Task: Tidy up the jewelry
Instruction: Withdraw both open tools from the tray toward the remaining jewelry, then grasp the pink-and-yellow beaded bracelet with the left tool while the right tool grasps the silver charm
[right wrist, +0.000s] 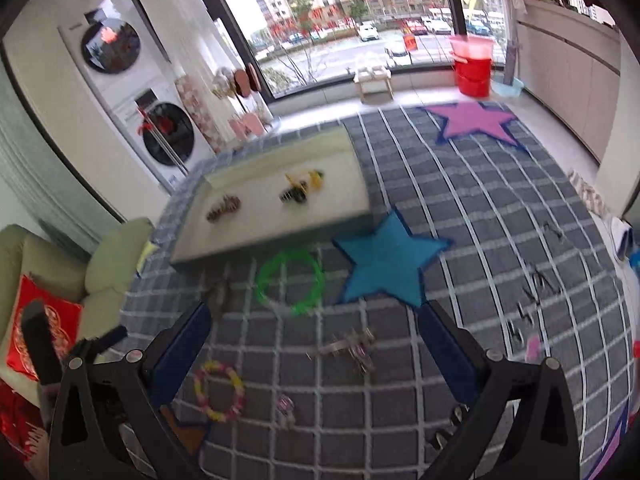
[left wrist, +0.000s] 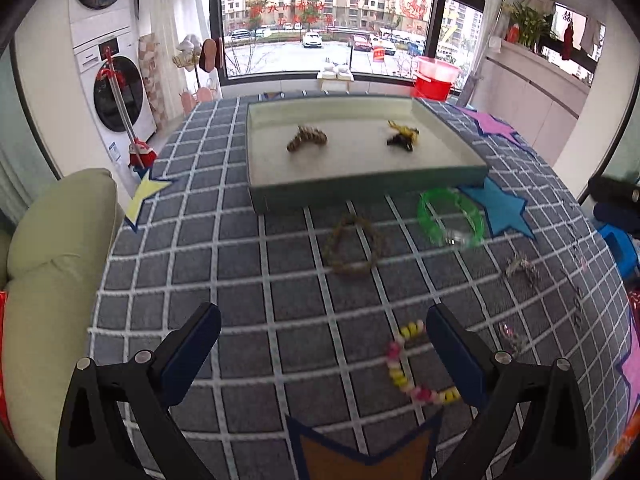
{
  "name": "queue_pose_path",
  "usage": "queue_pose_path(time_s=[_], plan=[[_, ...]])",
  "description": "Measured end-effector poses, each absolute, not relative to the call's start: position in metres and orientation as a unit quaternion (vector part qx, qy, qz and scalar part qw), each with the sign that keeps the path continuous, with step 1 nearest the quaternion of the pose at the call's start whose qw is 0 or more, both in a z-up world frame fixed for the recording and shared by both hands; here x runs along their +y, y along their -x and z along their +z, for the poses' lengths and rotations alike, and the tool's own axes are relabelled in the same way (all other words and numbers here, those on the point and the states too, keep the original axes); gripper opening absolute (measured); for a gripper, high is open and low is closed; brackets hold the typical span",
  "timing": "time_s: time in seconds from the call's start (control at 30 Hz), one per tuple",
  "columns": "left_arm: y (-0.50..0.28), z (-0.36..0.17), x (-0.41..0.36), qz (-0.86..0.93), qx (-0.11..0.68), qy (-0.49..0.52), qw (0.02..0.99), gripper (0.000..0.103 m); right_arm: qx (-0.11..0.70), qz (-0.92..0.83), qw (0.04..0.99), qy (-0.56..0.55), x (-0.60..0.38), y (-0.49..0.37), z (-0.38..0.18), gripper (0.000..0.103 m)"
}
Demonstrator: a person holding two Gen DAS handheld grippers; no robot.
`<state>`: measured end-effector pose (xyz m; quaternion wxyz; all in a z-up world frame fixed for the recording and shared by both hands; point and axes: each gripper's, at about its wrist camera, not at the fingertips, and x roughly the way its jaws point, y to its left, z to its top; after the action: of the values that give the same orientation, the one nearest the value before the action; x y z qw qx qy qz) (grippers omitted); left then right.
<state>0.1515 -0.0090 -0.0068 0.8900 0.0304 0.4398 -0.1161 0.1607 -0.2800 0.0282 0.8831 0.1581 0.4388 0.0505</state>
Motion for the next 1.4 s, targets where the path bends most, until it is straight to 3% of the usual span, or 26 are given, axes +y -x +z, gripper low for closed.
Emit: queue_pose_path(time_s=[0.87,0.97,1.07,1.1,1.17,1.4], plan=[[-0.139,-0.042,-0.042,-0.117,0.466,-0.067,0.874,0.103,0.512,0.004,0.853,-0.101,-0.269,-0.153,-0.050,0.102],[-0.140,-0.043,-0.044,-0.118,0.467,-0.068,0.874,0.103,0.514,0.003,0.853,-0.088,-0.265,-0.156,-0.052,0.098],[-0.139,-0.044,-0.046,-0.119,0.468,-0.068,0.873,0.103,0.515,0.002,0.854,-0.071,-0.261,-0.158,-0.056,0.086],[-0.140,-0.045,-0.047,-0.121,0.471,-0.070,0.871,0.098,0.513,-0.001,0.856,-0.061,-0.259,-0.158,-0.056,0.081],[-0.141,-0.048,-0.049,-0.124,0.478,-0.071,0.866,0.097,0.512,-0.003,0.858,-0.050,-0.257,-0.159,-0.056,0.076],[-0.136,-0.046,-0.057,-0.141,0.471,-0.078,0.868,0.082,0.511,-0.007,0.860,-0.019,-0.250,-0.160,-0.056,0.067]])
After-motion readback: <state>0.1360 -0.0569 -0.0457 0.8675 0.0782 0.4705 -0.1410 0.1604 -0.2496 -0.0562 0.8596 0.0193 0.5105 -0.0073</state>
